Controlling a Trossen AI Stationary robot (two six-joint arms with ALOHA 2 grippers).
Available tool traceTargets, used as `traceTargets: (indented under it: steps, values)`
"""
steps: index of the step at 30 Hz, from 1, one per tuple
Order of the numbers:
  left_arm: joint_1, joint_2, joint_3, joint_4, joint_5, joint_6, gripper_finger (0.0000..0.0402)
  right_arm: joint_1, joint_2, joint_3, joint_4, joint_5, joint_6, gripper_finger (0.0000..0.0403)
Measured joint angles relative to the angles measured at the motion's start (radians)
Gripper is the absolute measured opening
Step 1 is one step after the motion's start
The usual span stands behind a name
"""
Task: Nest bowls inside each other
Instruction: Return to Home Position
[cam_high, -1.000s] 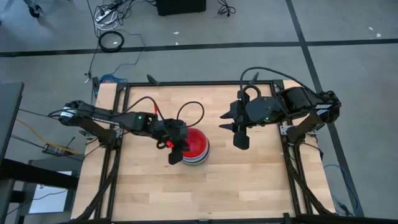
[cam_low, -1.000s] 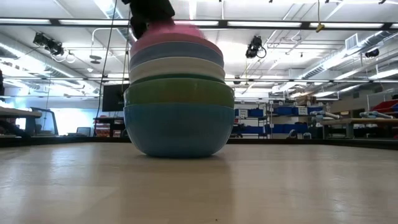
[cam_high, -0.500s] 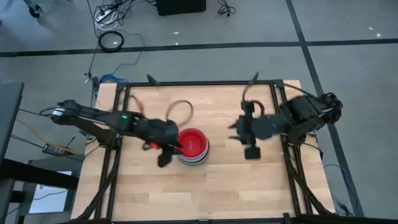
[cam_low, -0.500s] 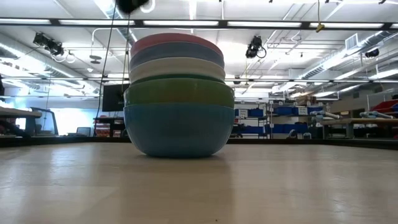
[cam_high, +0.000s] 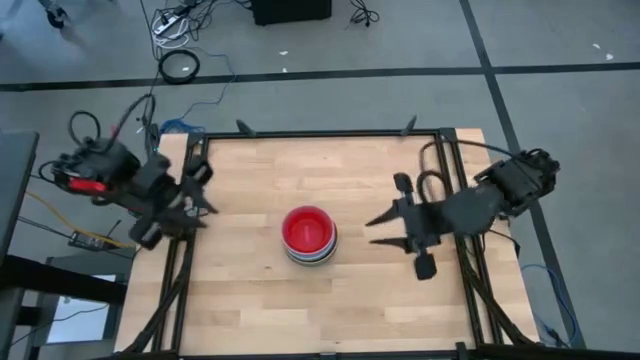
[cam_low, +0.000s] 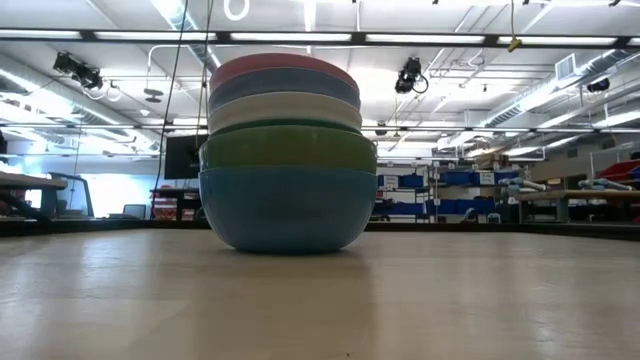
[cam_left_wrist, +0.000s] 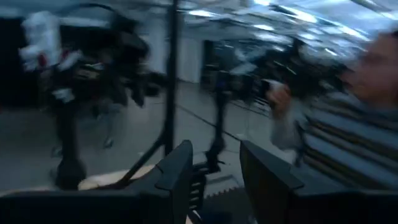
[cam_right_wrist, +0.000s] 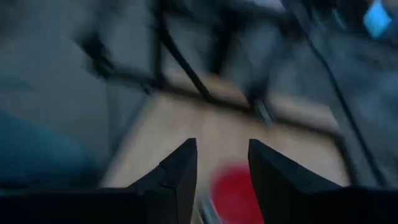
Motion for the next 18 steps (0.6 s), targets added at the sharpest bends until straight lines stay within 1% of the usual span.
traceTargets:
  steps: [1,4,5,6,7,10,12,15,18]
  values:
    - [0.002,-0.009,0.000,-0.020,0.034,0.034,0.0142,-0.013,-0.010,0.000,0.064,-0.070,-0.046,0.0133]
    - [0.015,-0.028,-0.001,-0.104,0.049,0.076,0.0142,-0.089,-0.066,0.000,0.173,-0.407,-0.180,0.0134]
    - [0.016,-0.034,-0.002,-0.127,0.044,0.076,0.0142,-0.118,-0.087,0.001,0.187,-0.478,-0.187,0.0134]
    - [0.017,-0.040,-0.003,-0.146,0.039,0.074,0.0142,-0.143,-0.109,0.001,0.181,-0.505,-0.181,0.0134]
    - [0.017,-0.047,-0.003,-0.156,0.034,0.071,0.0142,-0.163,-0.132,0.001,0.163,-0.493,-0.169,0.0134]
    - [0.017,-0.076,-0.003,-0.163,0.013,0.071,0.0142,-0.197,-0.203,0.001,0.086,-0.358,-0.145,0.0133]
    - [0.017,-0.093,-0.002,-0.184,-0.013,0.071,0.0142,-0.208,-0.250,0.001,0.046,-0.297,-0.145,0.0134]
    - [0.017,-0.118,-0.007,-0.235,-0.056,0.073,0.0142,-0.210,-0.313,0.000,0.002,-0.288,-0.139,0.0135]
    - [0.018,-0.164,-0.053,-0.228,-0.065,0.074,0.0142,-0.200,-0.383,-0.025,-0.017,-0.288,-0.120,0.0133]
